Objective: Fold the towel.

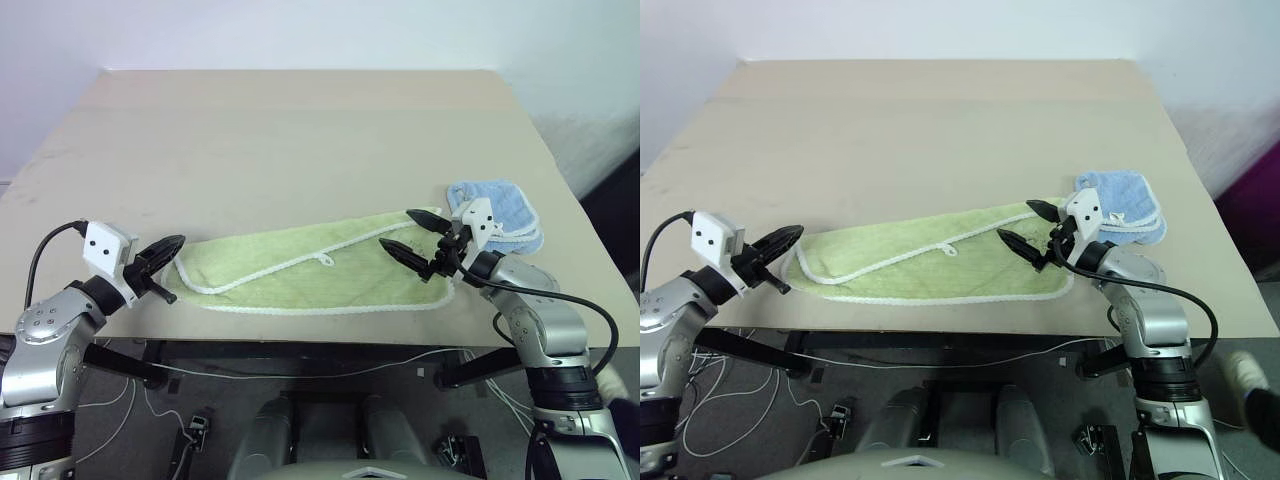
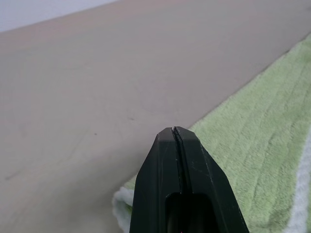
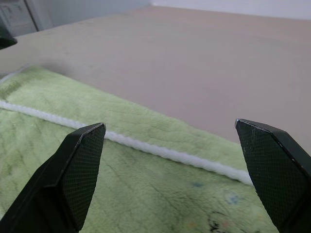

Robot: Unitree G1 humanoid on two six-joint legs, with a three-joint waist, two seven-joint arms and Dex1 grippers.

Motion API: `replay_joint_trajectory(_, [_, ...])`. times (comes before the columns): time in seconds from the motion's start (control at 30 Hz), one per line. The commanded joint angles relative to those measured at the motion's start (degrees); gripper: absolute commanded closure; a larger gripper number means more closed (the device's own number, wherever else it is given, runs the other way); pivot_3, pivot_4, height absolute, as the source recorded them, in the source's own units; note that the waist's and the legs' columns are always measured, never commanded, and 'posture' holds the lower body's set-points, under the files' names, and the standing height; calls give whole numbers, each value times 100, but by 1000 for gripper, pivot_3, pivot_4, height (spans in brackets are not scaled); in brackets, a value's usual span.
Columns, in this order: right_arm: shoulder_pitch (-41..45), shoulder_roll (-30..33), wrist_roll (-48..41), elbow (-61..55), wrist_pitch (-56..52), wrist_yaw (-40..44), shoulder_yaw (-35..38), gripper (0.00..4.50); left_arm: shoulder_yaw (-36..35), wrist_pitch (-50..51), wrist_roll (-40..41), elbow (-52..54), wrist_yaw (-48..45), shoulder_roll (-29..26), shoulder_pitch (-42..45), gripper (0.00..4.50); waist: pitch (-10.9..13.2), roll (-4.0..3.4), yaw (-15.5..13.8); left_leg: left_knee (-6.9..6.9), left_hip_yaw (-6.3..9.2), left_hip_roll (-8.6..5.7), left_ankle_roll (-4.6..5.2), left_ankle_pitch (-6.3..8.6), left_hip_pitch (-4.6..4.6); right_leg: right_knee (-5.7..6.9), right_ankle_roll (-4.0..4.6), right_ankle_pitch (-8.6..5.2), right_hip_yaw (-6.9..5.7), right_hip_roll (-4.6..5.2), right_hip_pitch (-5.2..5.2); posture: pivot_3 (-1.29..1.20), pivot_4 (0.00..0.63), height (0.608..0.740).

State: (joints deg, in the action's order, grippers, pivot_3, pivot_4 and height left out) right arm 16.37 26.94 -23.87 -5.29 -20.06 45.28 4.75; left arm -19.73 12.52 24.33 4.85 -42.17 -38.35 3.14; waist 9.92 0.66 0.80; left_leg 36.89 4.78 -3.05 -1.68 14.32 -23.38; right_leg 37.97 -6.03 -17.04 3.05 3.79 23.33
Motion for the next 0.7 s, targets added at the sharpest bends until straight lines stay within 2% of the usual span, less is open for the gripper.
replay_joint_trajectory(0.03, [9,-41,-89,-273,48,-43,23,15,-90,-29,17,140,0,-73,73,4500,0,0,-1,0,0,0,0,0,0,0,0,0,0,0,-1,0,150,740])
replay_joint_trajectory(0.4, [-98,-115,-94,-402,79,-138,40,15,-35,-2,-72,10,-141,-285,210,4500,0,0,1,0,1,0,0,0,0,0,0,0,-1,-1,0,0,150,740])
replay_joint_trajectory(0.53, [-82,-231,-53,-349,139,-183,-21,15,40,-246,-262,-256,-632,-709,153,4500,0,-1,12,-1,0,0,0,0,0,0,0,0,-1,-2,1,0,150,740])
replay_joint_trajectory(0.7, [-41,-310,34,-84,338,-128,-76,15,350,-1036,-749,-692,-1456,-1366,94,4500,3,-5,17,-6,-2,1,0,0,1,-2,1,-1,0,-1,3,0,150,740])
